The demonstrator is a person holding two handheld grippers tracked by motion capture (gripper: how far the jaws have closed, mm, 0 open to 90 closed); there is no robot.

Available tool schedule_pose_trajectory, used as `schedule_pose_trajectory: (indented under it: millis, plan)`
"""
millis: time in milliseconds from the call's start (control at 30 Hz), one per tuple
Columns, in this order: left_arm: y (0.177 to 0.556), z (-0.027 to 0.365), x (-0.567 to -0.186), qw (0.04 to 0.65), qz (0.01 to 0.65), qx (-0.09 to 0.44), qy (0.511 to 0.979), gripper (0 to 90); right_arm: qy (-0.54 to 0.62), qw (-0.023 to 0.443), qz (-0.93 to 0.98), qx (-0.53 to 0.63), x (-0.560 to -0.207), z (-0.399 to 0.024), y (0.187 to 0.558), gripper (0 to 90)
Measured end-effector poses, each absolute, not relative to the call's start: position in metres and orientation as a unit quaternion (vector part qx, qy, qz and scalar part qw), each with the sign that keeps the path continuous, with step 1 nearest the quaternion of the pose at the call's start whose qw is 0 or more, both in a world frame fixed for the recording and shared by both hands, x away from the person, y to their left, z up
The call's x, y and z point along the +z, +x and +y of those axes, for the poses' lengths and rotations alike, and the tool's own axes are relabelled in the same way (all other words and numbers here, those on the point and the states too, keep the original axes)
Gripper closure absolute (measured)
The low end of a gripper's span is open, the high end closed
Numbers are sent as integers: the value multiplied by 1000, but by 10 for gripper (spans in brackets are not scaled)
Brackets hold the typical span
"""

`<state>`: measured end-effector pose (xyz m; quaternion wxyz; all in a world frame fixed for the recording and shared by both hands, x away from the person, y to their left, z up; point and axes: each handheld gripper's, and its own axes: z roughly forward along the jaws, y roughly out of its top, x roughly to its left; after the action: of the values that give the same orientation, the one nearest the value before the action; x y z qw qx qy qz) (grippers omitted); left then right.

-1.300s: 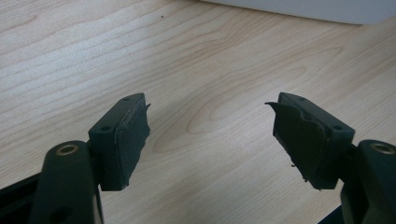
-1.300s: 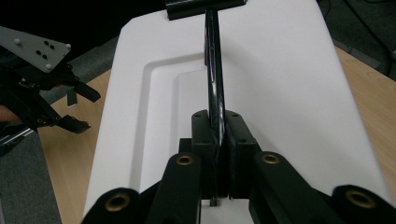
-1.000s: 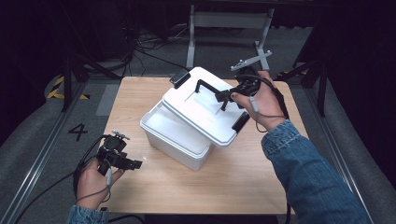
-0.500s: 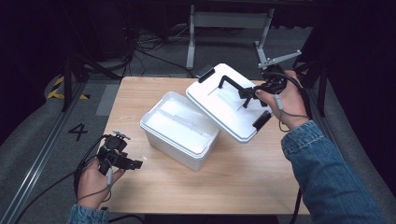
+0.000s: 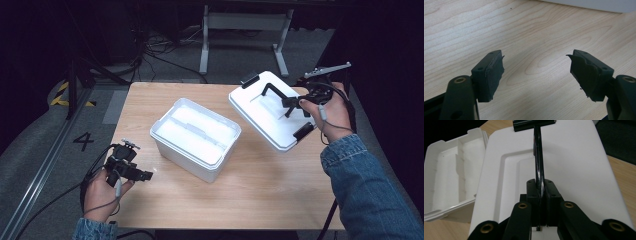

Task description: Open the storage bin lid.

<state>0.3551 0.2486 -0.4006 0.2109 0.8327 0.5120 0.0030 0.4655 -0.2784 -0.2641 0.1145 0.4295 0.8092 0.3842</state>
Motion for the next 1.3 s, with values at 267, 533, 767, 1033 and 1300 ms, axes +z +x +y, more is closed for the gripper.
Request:
schedule_pose_trajectory:
  millis: [267, 533, 767, 1033, 1300]
  plan:
    - [354, 251, -401, 213, 515, 3, 831, 271, 453, 120, 804, 366, -297, -305, 476, 852]
    - [354, 253, -402, 210, 516, 3, 830, 270, 471, 114, 804, 345, -335, -318, 483, 852]
    - [355, 252, -403, 209, 515, 1, 831, 270, 481, 108, 802, 336, -359, -325, 484, 851]
    - [355, 251, -403, 208, 515, 1, 831, 270, 491, 104, 797, 337, -385, -331, 484, 851]
    - [355, 251, -404, 207, 513, 4, 833, 270, 496, 95, 793, 340, -408, -333, 483, 851]
